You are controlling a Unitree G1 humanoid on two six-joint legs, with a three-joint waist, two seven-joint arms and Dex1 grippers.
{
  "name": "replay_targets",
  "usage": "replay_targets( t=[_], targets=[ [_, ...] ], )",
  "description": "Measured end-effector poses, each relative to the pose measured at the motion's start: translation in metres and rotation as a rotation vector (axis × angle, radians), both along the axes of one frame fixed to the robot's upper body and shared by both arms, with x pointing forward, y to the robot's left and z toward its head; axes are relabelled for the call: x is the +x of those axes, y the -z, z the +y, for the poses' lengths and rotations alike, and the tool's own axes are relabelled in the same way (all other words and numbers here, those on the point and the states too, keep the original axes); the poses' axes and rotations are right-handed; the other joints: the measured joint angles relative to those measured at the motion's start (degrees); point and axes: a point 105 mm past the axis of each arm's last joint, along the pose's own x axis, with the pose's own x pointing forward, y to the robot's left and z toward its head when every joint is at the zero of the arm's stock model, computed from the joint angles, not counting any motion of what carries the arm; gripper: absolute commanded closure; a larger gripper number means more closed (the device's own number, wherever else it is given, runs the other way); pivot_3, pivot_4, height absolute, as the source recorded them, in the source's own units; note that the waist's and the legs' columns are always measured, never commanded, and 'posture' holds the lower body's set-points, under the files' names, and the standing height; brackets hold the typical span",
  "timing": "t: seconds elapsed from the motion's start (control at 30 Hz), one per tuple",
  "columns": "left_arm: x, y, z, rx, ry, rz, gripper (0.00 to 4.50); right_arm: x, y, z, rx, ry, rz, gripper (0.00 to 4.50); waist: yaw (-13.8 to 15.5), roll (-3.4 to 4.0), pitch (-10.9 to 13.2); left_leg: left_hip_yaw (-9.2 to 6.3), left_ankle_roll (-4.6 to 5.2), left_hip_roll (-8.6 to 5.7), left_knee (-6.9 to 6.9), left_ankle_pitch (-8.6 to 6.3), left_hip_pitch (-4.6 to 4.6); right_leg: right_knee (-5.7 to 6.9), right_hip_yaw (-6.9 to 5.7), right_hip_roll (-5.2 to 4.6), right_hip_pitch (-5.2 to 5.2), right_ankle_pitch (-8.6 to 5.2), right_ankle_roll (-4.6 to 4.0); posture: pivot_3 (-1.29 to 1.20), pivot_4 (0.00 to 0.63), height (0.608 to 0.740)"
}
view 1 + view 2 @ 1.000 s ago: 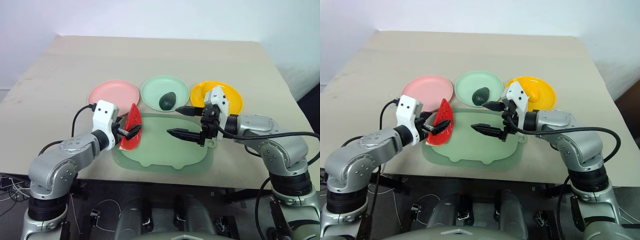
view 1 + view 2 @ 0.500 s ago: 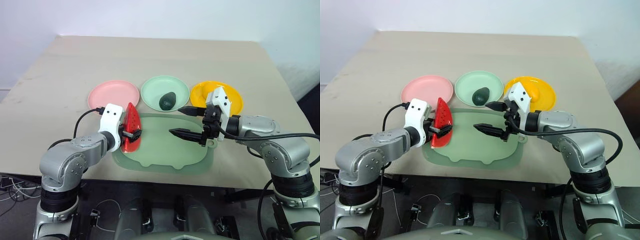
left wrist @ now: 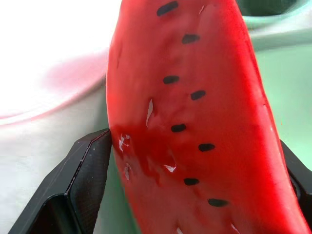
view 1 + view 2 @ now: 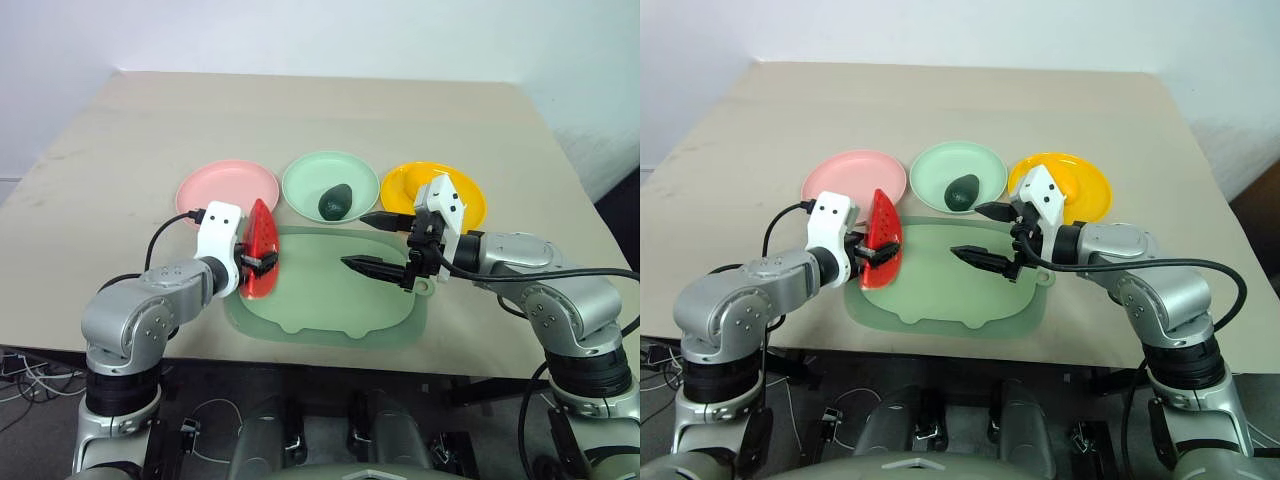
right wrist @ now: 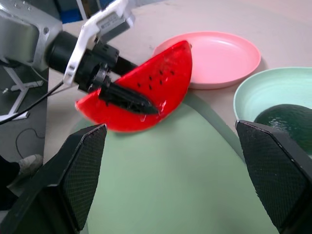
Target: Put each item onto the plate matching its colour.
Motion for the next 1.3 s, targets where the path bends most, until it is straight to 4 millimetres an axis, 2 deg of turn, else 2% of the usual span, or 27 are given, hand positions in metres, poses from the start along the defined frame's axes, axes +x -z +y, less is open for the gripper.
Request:
replay_targets(
  t=[0.1,0.17,0.2,0.4,0.53,0.67,0.8,1.0,1.03,1.07,1.2,1.3],
  targets=[
    [0.018,-0.047,0.017,-0.022,-0.066,-0.139,0.79,0.000,-0.002,0.000,0.011,0.001,-0.002,0.00,-0.1,0.00,0.0,-0.01,0.01,-0.01,0.00,-0.01,-0.01,-0.05,-0.02,0.00,0.03,0.01,0.01,0.00,0.150,0.696],
    [0.026,-0.063,0.031,-0.012,-0.111,-0.199,0.79,0.000,-0.004,-0.001,0.020,0.001,-0.003,0.00,-0.2,0.03,0.0,0.01,0.03,-0.03,-0.06,-0.02,0.01,-0.06,-0.02,0.00,0.03,0.01,0.03,0.00,0.150,0.696],
    [0.031,-0.065,0.035,-0.014,-0.130,-0.208,0.79,0.000,-0.004,-0.001,0.025,0.003,-0.004,0.00,-0.2,0.03,0.0,0.01,0.03,-0.02,-0.07,-0.01,0.01,-0.06,-0.02,0.02,0.03,0.01,0.03,0.00,0.150,0.696],
    [0.068,-0.054,0.049,-0.074,-0.219,-0.167,0.79,0.001,-0.006,-0.002,0.030,0.014,-0.009,0.00,0.0,0.00,0.0,0.00,0.02,-0.02,0.00,0.00,0.00,-0.04,-0.06,0.01,0.05,0.01,0.03,0.00,0.150,0.696],
    [0.091,-0.051,0.048,-0.067,-0.223,-0.187,0.79,0.002,-0.006,-0.002,0.031,0.028,-0.012,0.00,-0.1,0.00,0.0,0.01,0.03,-0.04,-0.01,-0.01,-0.02,-0.08,-0.06,-0.01,0.04,0.02,0.04,0.00,0.150,0.696],
    [0.107,-0.034,0.049,-0.095,-0.238,-0.148,0.79,0.003,-0.006,-0.003,0.030,0.041,-0.014,0.00,-0.2,0.00,0.0,0.00,0.03,-0.01,-0.04,-0.01,-0.02,-0.07,-0.07,0.01,0.02,0.02,0.04,0.00,0.150,0.696],
    [0.112,-0.005,0.046,-0.108,-0.239,-0.055,0.79,0.002,-0.006,-0.003,0.027,0.044,-0.020,0.00,-0.3,-0.04,0.0,0.00,0.04,0.01,-0.04,0.00,-0.03,-0.06,-0.08,0.03,-0.01,0.02,0.05,0.00,0.150,0.696],
    [0.113,-0.004,0.049,-0.101,-0.249,-0.063,0.79,0.001,-0.005,-0.003,0.025,0.057,-0.020,0.00,-0.3,-0.04,0.0,0.00,0.04,0.00,-0.02,0.00,-0.01,-0.05,-0.08,0.01,0.02,0.02,0.05,0.00,0.150,0.696],
    [0.113,-0.004,0.049,-0.102,-0.253,-0.064,0.10,0.002,-0.004,-0.004,0.025,0.059,-0.018,0.00,-0.3,-0.04,0.0,0.00,0.04,0.00,-0.03,0.00,-0.01,-0.05,-0.08,0.00,0.02,0.02,0.05,0.00,0.150,0.696],
    [0.113,-0.005,0.050,-0.104,-0.256,-0.066,0.01,0.002,-0.003,-0.004,0.024,0.062,-0.016,0.00,-0.3,-0.04,0.0,0.00,0.04,0.00,-0.02,0.00,-0.02,-0.05,-0.08,0.00,0.02,0.02,0.04,0.00,0.150,0.696],
    [0.112,-0.008,0.051,-0.091,-0.259,-0.080,0.01,0.002,-0.002,-0.005,0.023,0.066,-0.013,0.00,-0.3,-0.04,0.0,0.00,0.04,0.00,-0.02,0.00,-0.02,-0.05,-0.08,0.01,0.02,0.02,0.05,0.00,0.150,0.696],
    [0.111,-0.019,0.050,-0.076,-0.250,-0.115,0.01,0.002,-0.001,-0.006,0.015,0.074,-0.015,0.00,-0.3,-0.05,0.0,0.00,0.04,0.00,-0.02,0.00,-0.02,-0.05,-0.08,0.01,0.02,0.02,0.05,0.00,0.150,0.696]
  ],
)
